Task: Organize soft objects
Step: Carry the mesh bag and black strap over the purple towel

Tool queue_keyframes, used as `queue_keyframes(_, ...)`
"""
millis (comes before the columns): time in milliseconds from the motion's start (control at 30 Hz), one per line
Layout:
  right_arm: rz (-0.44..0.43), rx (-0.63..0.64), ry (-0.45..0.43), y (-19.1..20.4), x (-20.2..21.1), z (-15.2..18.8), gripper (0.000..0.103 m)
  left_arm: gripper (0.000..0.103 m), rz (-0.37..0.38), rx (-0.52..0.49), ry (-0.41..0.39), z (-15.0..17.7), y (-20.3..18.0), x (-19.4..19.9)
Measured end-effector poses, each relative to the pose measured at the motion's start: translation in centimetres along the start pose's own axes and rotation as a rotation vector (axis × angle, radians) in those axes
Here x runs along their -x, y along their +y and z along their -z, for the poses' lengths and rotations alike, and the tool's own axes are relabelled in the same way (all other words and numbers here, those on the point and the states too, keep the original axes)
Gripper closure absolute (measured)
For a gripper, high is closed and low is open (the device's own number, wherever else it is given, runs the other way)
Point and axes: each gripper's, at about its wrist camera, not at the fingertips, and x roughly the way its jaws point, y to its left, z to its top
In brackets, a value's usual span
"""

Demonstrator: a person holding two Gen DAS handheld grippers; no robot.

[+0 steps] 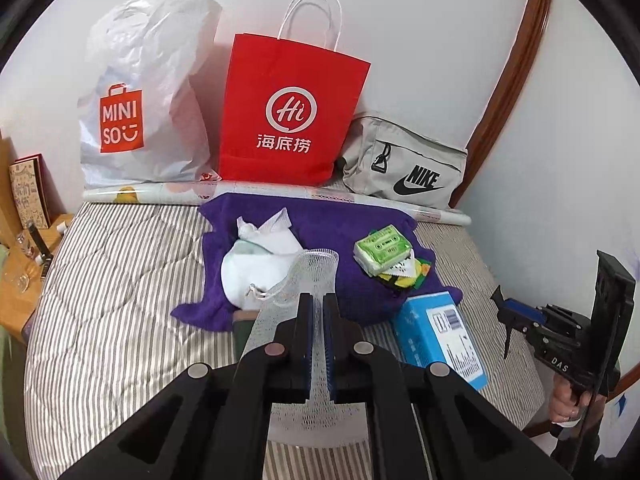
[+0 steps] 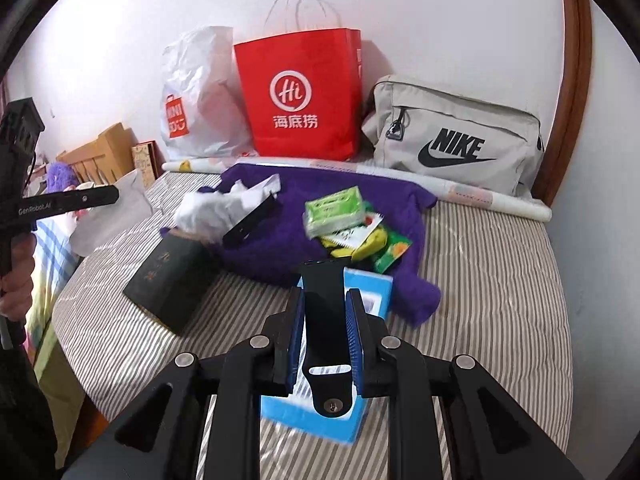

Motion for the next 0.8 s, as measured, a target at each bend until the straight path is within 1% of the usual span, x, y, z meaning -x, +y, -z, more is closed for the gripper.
queue_keyframes(233, 0.007, -0.016, 0.004, -1.4, -2.6, -2.5, 0.083, 0.097, -0.006, 0.005, 0.011, -2.1, 0.5, -2.5)
queue_keyframes(400, 0.015, -0.006, 0.000, -1.9, -4.4, -4.2, 0.083, 0.097, 0.000, 0.004, 0.011, -4.0, 0.8, -4.0)
queue_keyframes(567, 0.016, -0.013, 0.011, -2.5, -6.1, -5.1, 0.083, 0.097, 0.005, 0.002, 0.002, -5.8, 0.6, -5.4)
queue_keyframes(800, 0.028, -0.018, 0.024, -3.4, -8.1, -5.9, 0.083, 0.097, 0.015, -0.012, 0.010, -7.8, 0.1, -7.9)
